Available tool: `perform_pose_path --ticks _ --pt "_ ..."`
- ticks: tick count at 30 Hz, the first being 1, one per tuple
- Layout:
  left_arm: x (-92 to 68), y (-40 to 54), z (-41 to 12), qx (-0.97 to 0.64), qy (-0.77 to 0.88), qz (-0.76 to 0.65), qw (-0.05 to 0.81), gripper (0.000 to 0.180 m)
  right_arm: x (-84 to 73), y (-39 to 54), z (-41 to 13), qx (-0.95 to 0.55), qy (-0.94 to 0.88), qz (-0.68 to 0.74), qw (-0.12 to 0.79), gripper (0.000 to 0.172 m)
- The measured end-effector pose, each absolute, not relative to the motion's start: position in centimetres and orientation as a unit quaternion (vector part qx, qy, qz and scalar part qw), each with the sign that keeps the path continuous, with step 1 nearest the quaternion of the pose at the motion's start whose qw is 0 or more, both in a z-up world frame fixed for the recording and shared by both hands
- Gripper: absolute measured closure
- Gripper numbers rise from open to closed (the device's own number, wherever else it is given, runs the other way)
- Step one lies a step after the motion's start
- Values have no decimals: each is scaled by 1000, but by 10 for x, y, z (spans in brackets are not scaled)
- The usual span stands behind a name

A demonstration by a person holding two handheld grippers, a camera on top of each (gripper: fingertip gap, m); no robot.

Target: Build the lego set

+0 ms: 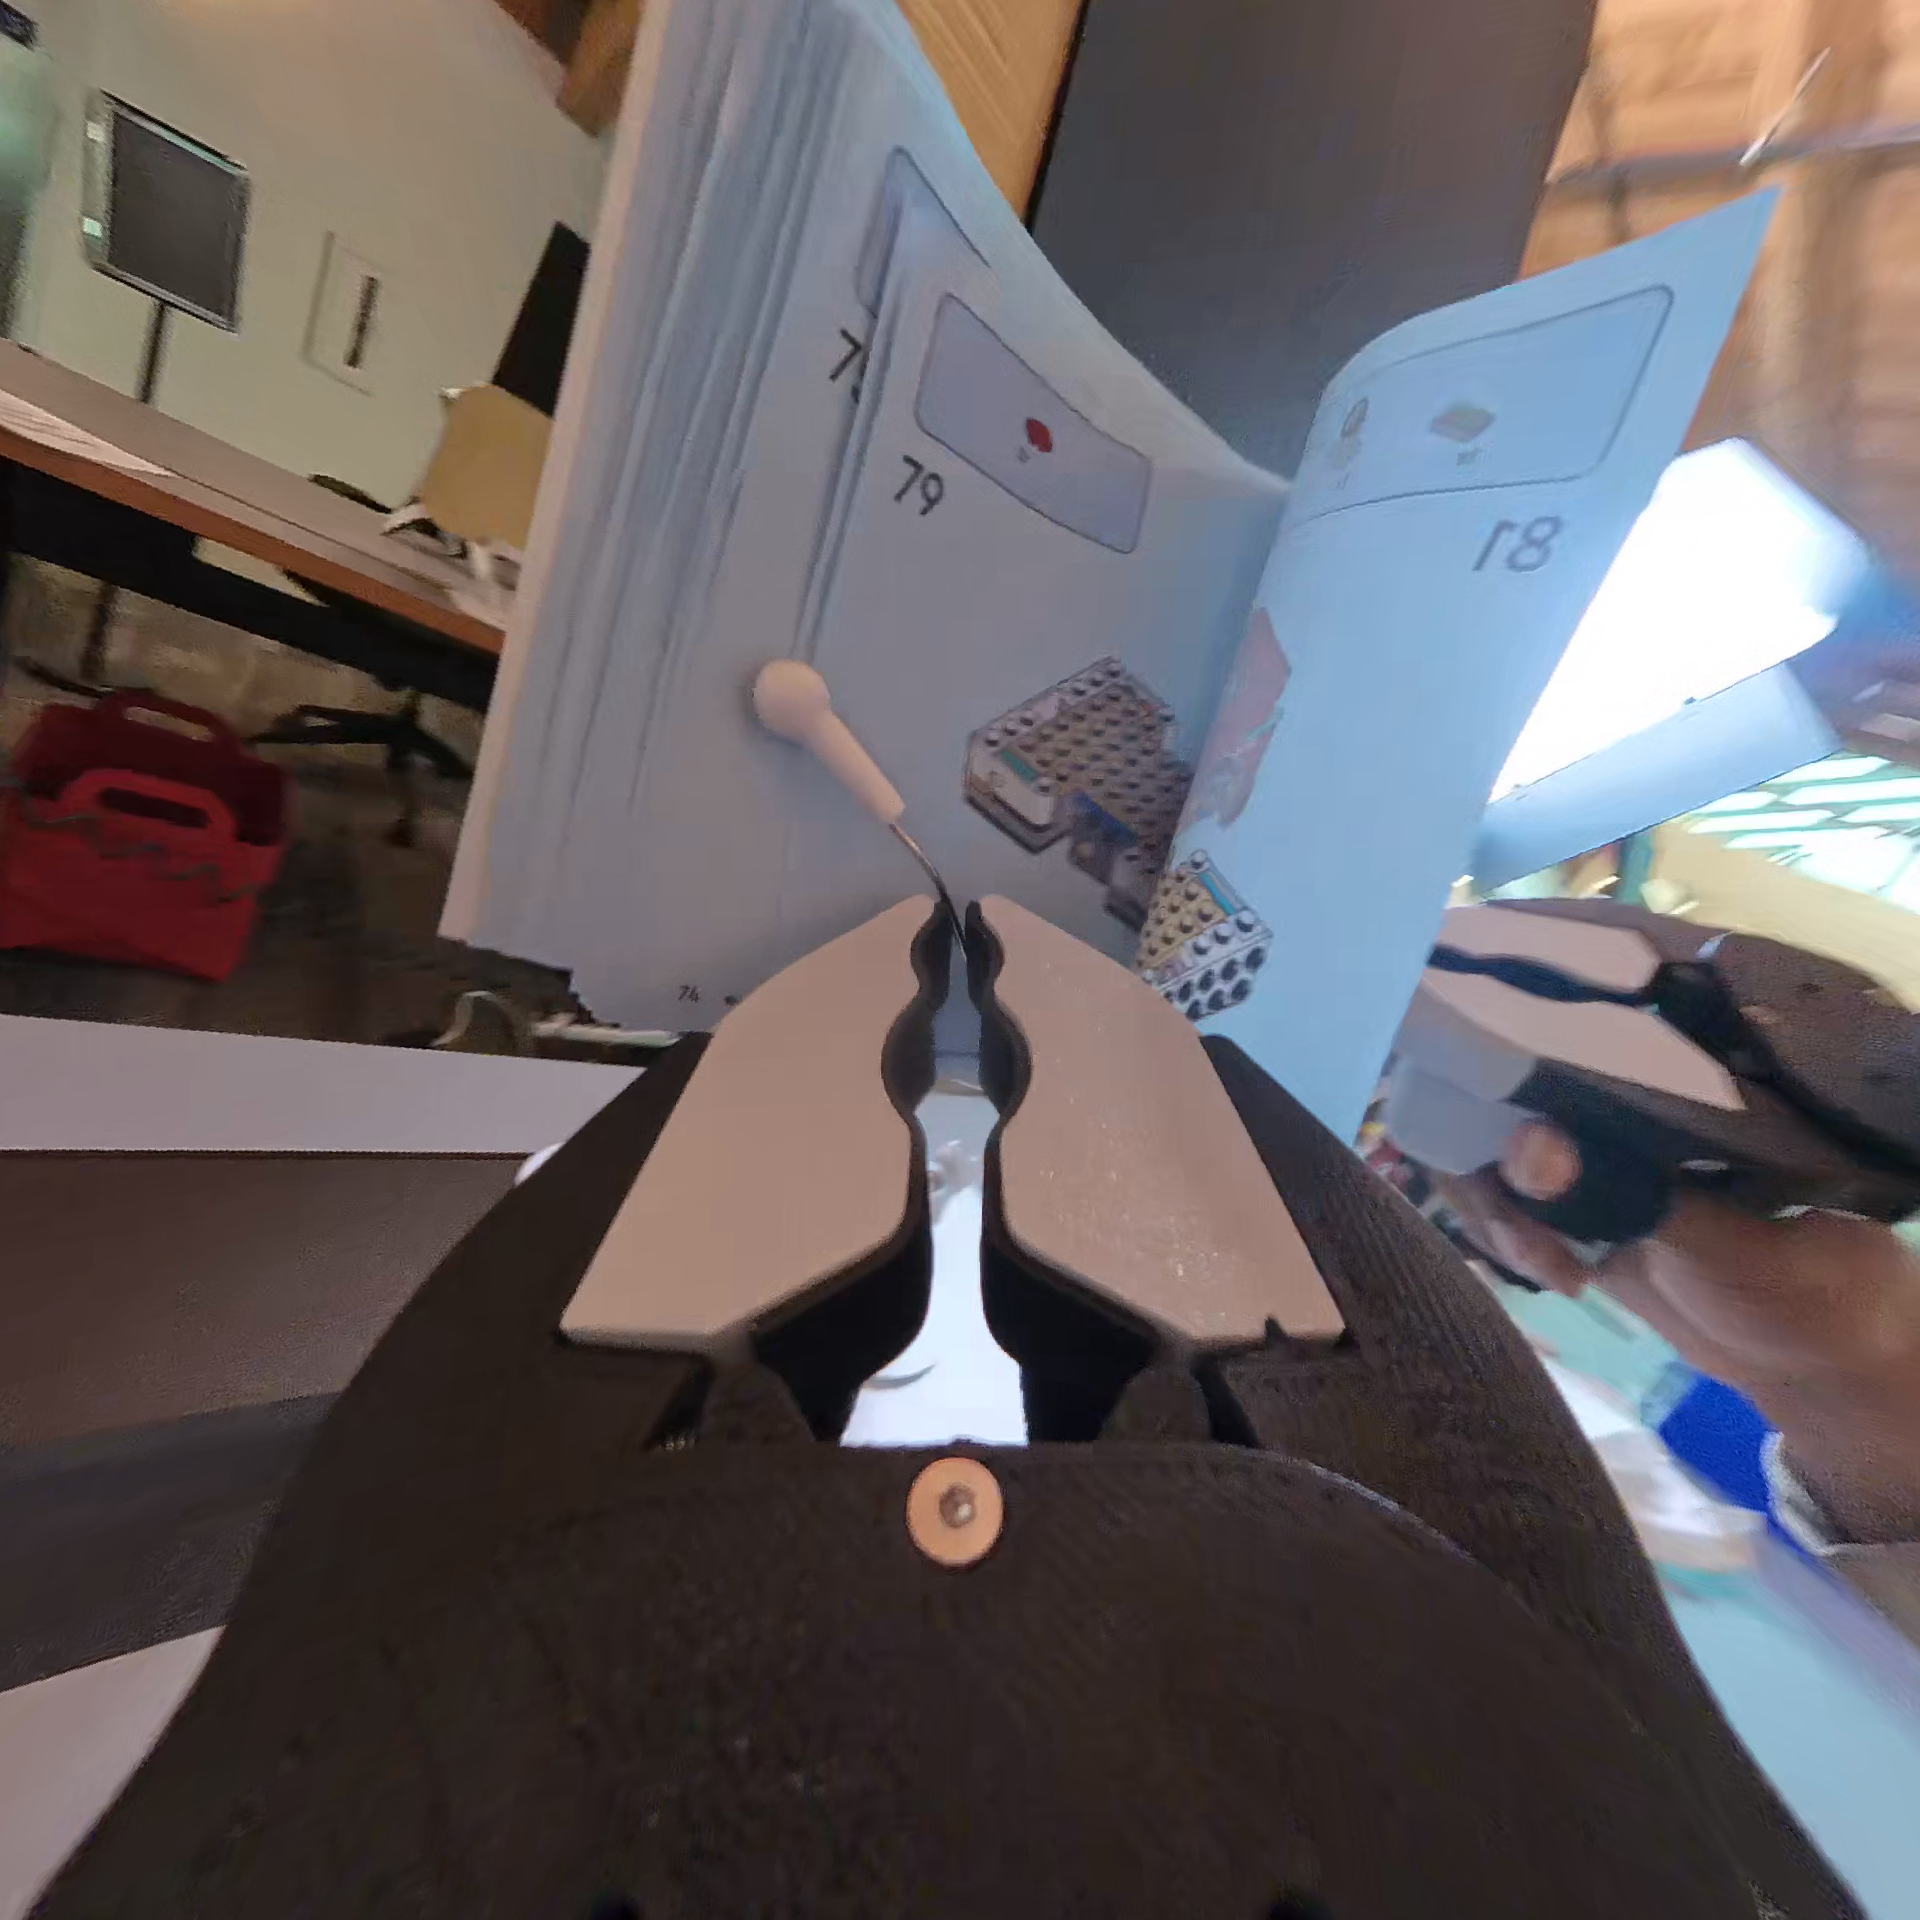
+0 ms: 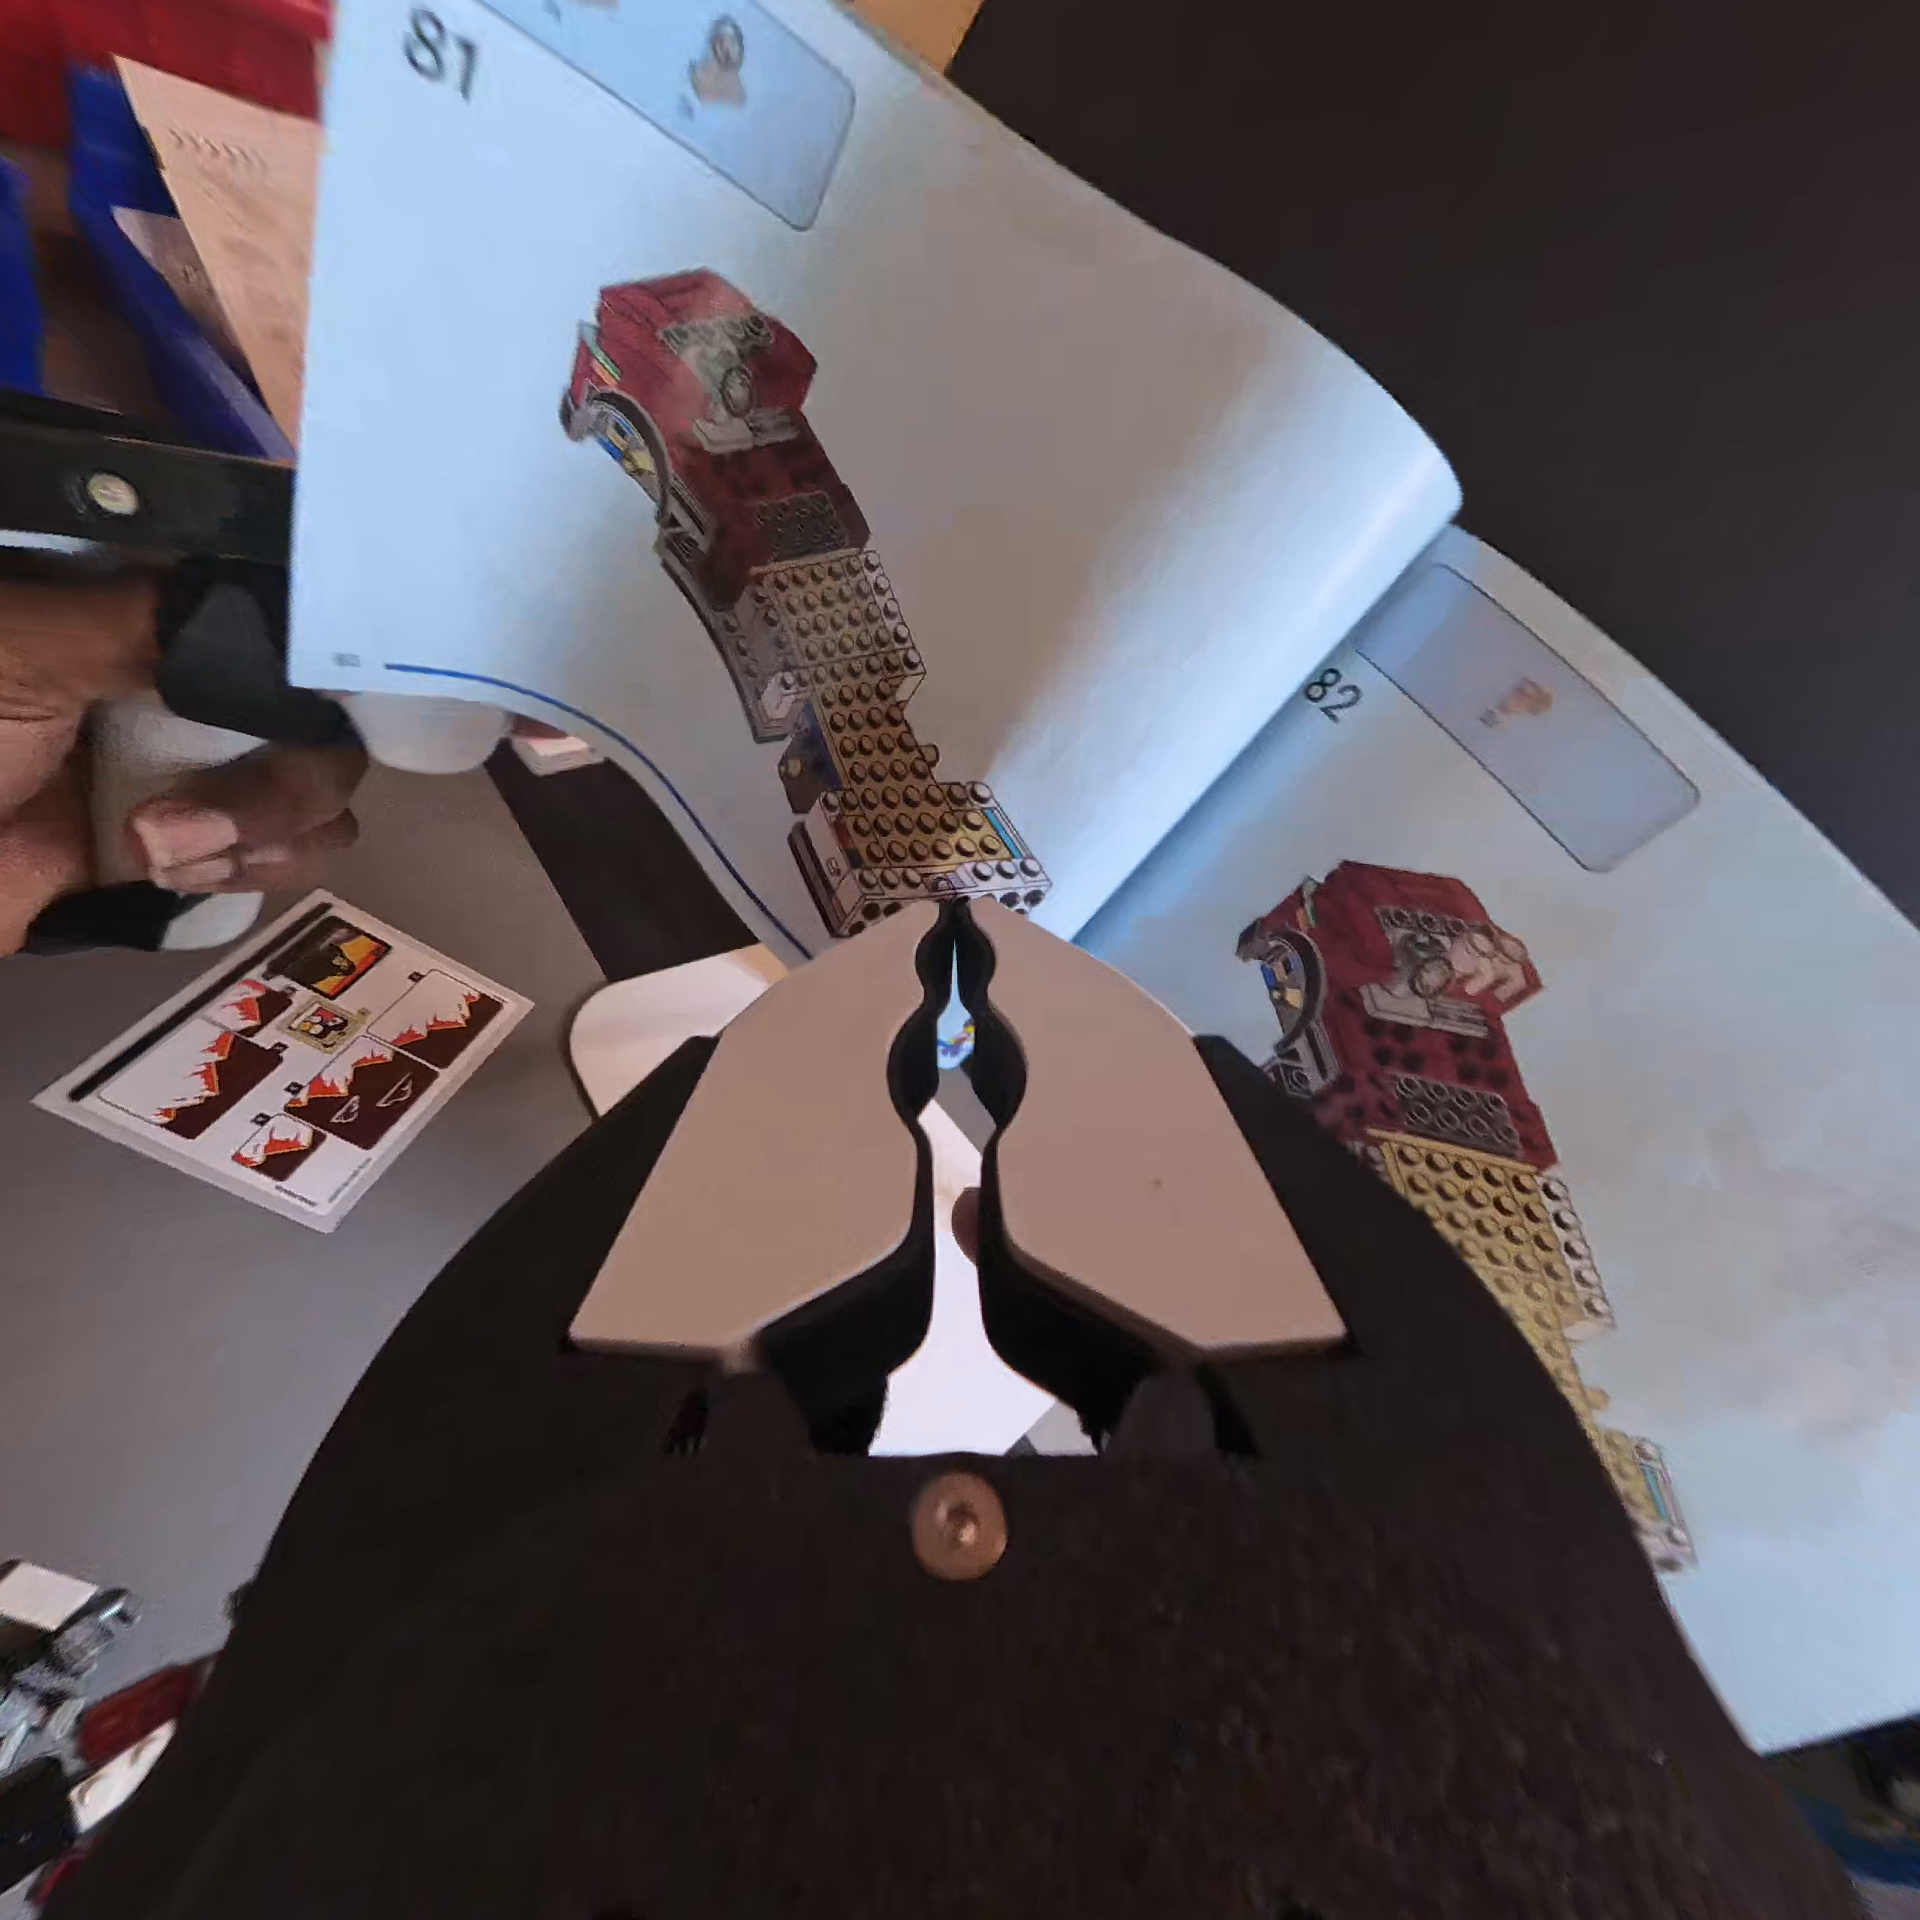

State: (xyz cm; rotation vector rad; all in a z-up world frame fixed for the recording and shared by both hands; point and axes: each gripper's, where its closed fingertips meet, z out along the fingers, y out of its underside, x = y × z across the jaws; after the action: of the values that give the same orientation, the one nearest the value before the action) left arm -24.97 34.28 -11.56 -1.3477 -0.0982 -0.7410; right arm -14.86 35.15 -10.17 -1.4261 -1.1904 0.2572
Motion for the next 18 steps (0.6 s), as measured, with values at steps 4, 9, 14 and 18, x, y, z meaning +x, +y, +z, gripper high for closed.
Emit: perform_pose_path --ticks 4,9,14,18 --pt "-253 340 -123 -553 -87 -452 695 179 -160 359 -107 -624 -517 47 585 171" --pt "-256 336 -132 -486 -145 -548 665 180 -168 364 -109 -639 -513 24 573 171" --pt "-255 330 -142 -440 -184 -594 648 180 -173 368 -114 -651 -508 6 564 171" --pt "-253 328 -148 -423 -225 -606 635 180 -176 373 -118 -658 -500 -10 563 172"
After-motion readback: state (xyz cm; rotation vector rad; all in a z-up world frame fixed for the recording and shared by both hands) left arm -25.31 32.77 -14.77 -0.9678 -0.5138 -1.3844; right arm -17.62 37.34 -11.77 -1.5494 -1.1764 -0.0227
